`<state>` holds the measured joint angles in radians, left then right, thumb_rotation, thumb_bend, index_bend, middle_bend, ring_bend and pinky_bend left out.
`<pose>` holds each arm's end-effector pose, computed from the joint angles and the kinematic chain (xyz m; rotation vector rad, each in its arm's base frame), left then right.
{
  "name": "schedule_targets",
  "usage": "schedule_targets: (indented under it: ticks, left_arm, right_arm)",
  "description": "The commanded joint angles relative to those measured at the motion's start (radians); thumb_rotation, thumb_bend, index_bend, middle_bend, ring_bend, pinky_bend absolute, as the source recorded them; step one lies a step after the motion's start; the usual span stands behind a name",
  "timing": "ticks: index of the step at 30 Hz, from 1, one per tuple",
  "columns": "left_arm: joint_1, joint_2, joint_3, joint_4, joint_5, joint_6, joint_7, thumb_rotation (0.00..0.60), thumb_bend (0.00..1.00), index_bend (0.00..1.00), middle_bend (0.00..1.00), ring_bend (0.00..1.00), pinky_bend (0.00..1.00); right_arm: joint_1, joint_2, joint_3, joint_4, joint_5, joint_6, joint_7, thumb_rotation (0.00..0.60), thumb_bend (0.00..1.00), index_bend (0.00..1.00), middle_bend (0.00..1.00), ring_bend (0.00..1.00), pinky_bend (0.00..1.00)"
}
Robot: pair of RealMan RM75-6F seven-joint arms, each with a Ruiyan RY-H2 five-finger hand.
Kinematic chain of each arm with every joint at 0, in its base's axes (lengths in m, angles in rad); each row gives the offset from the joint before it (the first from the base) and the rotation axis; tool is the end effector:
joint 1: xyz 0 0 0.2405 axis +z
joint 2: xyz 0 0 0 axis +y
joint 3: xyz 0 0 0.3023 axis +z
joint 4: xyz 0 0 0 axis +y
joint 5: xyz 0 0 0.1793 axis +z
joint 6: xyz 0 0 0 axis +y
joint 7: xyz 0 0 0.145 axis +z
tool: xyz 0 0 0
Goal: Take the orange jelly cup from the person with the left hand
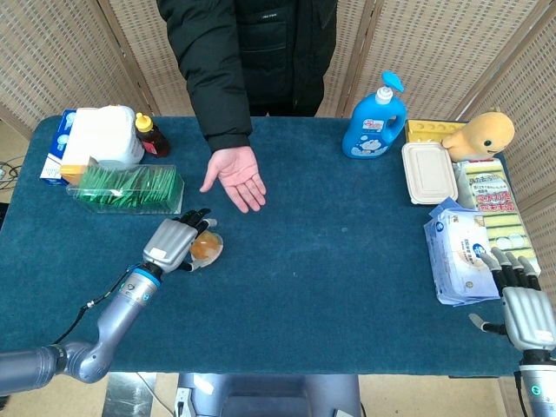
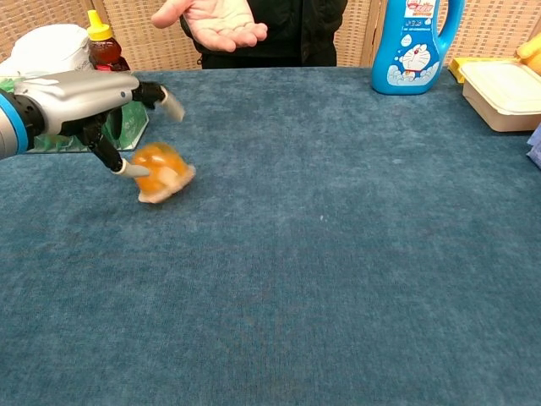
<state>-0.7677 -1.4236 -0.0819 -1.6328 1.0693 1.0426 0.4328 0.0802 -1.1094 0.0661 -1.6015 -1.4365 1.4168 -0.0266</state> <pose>-0.1822 0.3570 0.0482 -1.9120 -0.8560 -0.8561 -0.3543 -0.1840 0.2088 1.3673 -0.9373 0.8098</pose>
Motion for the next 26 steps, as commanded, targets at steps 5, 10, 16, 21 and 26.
schedule_targets:
  ticks: [5, 10, 16, 21, 26]
  left_arm:
    - [0.052, 0.13, 0.006, -0.143, 0.084, 0.053, -0.044, 0.6, 0.08, 0.0, 0.0, 0.0, 0.26]
    - [0.157, 0.229, 0.069, -0.225, 0.183, 0.179, -0.06, 0.6, 0.08, 0.0, 0.0, 0.0, 0.19]
    - [0.358, 0.318, 0.173, -0.246, 0.305, 0.418, -0.08, 0.6, 0.08, 0.0, 0.0, 0.0, 0.1]
    - [0.525, 0.324, 0.207, -0.191, 0.326, 0.609, -0.168, 0.6, 0.08, 0.0, 0.0, 0.0, 0.03]
    - [0.625, 0.298, 0.218, -0.126, 0.327, 0.689, -0.241, 0.6, 0.08, 0.0, 0.0, 0.0, 0.01]
  right_arm:
    - [-0.002, 0.001, -0.002, -0.004, -0.003, 0.004, -0.001, 0.6, 0.06, 0.11, 0.03, 0.05, 0.0]
    - [-0.003, 0.004, -0.002, -0.013, -0.01, 0.012, -0.001, 0.6, 0.06, 0.11, 0.03, 0.05, 0.0]
    - [-0.007, 0.005, -0.004, -0.021, -0.019, 0.022, -0.005, 0.6, 0.06, 0.11, 0.03, 0.05, 0.0]
    - [-0.008, 0.003, -0.003, -0.023, -0.021, 0.03, -0.025, 0.6, 0.06, 0.11, 0.03, 0.05, 0.0]
    - [-0.013, -0.003, 0.001, -0.021, -0.022, 0.049, -0.051, 0.6, 0.06, 0.11, 0.03, 0.05, 0.0]
